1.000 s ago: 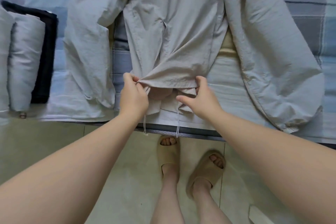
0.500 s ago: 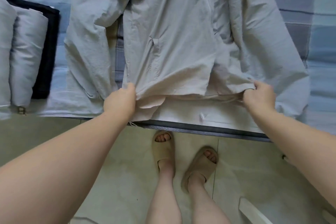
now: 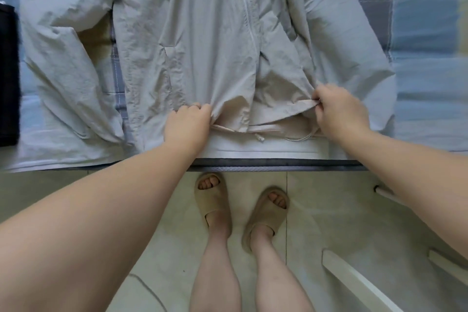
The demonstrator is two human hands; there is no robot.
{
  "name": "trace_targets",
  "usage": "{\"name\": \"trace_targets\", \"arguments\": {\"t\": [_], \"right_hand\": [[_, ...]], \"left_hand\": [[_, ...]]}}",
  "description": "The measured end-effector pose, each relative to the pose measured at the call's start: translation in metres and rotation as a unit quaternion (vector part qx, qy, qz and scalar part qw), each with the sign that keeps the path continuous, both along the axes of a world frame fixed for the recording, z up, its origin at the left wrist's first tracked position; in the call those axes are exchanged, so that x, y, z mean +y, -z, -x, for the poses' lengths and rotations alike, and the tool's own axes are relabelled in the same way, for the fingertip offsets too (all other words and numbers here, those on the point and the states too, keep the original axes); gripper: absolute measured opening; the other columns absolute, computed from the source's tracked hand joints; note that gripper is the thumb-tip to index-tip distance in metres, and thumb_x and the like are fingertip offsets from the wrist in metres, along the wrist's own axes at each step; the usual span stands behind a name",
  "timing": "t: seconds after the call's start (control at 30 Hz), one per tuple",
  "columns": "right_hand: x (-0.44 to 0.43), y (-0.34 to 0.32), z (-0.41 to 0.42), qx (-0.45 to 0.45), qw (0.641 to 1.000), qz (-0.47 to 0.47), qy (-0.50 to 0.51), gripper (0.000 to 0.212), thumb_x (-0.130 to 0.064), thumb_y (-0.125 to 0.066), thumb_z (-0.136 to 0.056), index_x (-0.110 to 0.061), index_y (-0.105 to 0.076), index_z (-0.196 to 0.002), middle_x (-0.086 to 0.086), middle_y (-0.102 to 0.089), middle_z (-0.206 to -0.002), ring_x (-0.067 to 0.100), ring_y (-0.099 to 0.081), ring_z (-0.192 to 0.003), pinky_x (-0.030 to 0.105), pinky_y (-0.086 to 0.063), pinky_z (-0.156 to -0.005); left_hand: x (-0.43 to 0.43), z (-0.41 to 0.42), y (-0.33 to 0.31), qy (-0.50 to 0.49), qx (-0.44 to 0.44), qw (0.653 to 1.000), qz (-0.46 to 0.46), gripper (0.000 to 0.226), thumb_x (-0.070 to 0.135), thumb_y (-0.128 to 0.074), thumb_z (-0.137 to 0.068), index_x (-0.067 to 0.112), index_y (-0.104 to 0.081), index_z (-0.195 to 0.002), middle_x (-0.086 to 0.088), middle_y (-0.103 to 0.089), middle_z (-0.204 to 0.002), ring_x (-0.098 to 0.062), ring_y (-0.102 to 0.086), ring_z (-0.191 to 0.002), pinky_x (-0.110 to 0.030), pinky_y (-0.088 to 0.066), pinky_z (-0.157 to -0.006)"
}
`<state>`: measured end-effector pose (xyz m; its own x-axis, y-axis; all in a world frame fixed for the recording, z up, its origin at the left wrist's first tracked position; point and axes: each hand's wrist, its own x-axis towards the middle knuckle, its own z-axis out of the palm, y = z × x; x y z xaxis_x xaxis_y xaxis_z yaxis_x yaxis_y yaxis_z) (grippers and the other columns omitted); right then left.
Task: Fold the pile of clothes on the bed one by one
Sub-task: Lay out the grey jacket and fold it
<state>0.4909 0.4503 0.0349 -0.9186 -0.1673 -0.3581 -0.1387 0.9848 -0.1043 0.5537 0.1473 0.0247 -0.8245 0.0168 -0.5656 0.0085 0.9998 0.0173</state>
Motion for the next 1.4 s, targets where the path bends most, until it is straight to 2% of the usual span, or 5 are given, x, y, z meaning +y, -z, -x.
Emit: {"name": "trace_targets", "arguments": {"t": [0.2, 0.7, 0.9, 1.2, 1.4], "right_hand": [[0.101, -0.030, -0.003, -0.057, 0.985, -0.115, 0.119, 0.011, -0.009, -0.050, -0.089, -0.018, -0.051, -0.094, 0.016, -0.061, -0.105, 0.039, -0.057, -0.092, 0.039, -0.038, -0.066], [0.131, -0.025, -0.038, -0.102, 0.992, -0.070, 0.008, 0.018, -0.017, -0.055, -0.094, -0.021, -0.063, -0.110, 0.008, -0.051, -0.109, 0.034, -0.050, -0.102, 0.037, -0.034, -0.070], [0.068, -0.041, -0.043, -0.007, 0.994, 0.059, -0.096, 0.043, -0.027, -0.075, -0.077, -0.012, -0.065, -0.116, 0.011, -0.057, -0.111, 0.036, -0.054, -0.102, 0.046, -0.041, -0.085], [-0.118, -0.002, -0.072, -0.166, 0.956, 0.089, -0.225, 0.087, -0.042, -0.069, -0.085, -0.036, -0.018, -0.156, -0.001, -0.025, -0.155, 0.025, -0.023, -0.143, 0.042, -0.031, -0.108], [-0.182, 0.033, -0.104, -0.076, 0.973, 0.036, -0.217, 0.052, -0.028, -0.074, -0.083, -0.025, -0.052, -0.130, 0.009, -0.051, -0.126, 0.037, -0.051, -0.112, 0.045, -0.042, -0.087]], "left_hand": [[0.019, 0.003, -0.021, -0.010, -0.102, 0.988, 0.118, 0.039, 0.009, -0.049, -0.092, 0.010, -0.048, -0.131, -0.017, -0.054, -0.134, -0.037, -0.049, -0.124, -0.042, -0.037, -0.096], [0.144, 0.009, 0.006, 0.128, -0.121, 0.981, -0.083, 0.028, 0.011, -0.050, -0.089, 0.023, -0.055, -0.113, -0.007, -0.060, -0.116, -0.032, -0.059, -0.106, -0.037, -0.042, -0.078], [0.100, -0.005, -0.021, 0.091, -0.132, 0.983, -0.094, 0.043, 0.052, -0.064, -0.088, 0.029, -0.051, -0.121, 0.000, -0.048, -0.130, -0.027, -0.046, -0.122, -0.041, -0.038, -0.094], [-0.043, -0.058, -0.022, 0.003, -0.070, 0.996, 0.051, 0.053, 0.036, -0.070, -0.086, 0.017, -0.040, -0.127, -0.010, -0.045, -0.132, -0.034, -0.046, -0.119, -0.042, -0.040, -0.087], [-0.108, -0.093, -0.004, -0.001, -0.016, 1.000, 0.016, 0.023, 0.003, -0.050, -0.089, 0.019, -0.039, -0.101, -0.008, -0.051, -0.115, -0.033, -0.051, -0.105, -0.037, -0.029, -0.070]]}}
